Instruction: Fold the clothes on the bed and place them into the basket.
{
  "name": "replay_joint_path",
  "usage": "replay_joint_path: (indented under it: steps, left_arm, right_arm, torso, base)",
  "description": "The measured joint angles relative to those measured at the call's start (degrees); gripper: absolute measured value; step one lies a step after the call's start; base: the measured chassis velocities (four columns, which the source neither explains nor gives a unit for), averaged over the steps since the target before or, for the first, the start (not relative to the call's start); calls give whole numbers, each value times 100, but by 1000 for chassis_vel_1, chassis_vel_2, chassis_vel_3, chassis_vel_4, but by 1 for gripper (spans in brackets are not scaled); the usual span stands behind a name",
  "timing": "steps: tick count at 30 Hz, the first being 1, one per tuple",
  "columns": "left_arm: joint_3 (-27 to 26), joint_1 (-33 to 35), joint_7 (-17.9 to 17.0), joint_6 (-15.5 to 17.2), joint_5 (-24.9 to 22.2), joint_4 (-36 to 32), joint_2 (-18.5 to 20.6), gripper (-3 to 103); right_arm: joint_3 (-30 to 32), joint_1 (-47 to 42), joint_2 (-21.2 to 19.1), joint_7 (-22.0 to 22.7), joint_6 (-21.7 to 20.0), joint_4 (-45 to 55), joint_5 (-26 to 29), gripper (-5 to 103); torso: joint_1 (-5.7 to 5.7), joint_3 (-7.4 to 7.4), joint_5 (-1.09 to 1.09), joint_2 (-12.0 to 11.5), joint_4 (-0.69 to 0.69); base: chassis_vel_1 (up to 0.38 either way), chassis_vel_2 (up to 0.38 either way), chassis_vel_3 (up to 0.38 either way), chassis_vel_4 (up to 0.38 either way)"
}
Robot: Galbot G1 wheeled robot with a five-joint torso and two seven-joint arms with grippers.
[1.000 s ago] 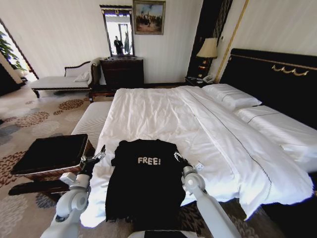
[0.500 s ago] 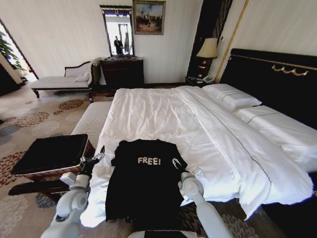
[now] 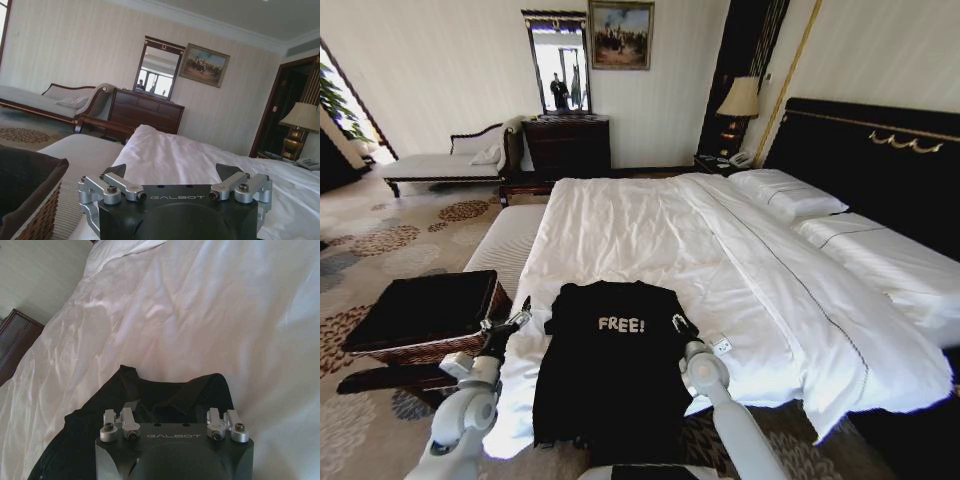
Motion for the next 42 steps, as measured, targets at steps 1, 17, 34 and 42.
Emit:
replay_joint_path:
  steps: [1,17,34,42]
  left_arm:
    - [-3,12,-3,-2,2,-15,-2,100]
    - [-14,128,-29,-32,44,-175,-31,100]
    - [59,185,-42,-61,70,-194,-187,100]
    - [73,187,-44,-69,86,-184,-257,100]
  right_arm:
    - [13,-10,-5,2,11,-2,-18,58]
    - [217,-58,-78,-27,54,-96,-201,9]
    - [679,9,-148,-55,140,-176,-272,0]
    - [704,59,-202,-115,106,-249,-356,23]
  torso:
    - [0,0,0,0,0]
    - [0,0,0,0,0]
    - [0,0,0,0,0]
    - [-1,0,-1,1,0]
  base:
    - [0,0,0,0]
    - [0,0,0,0]
    - [0,0,0,0]
    - [0,0,0,0]
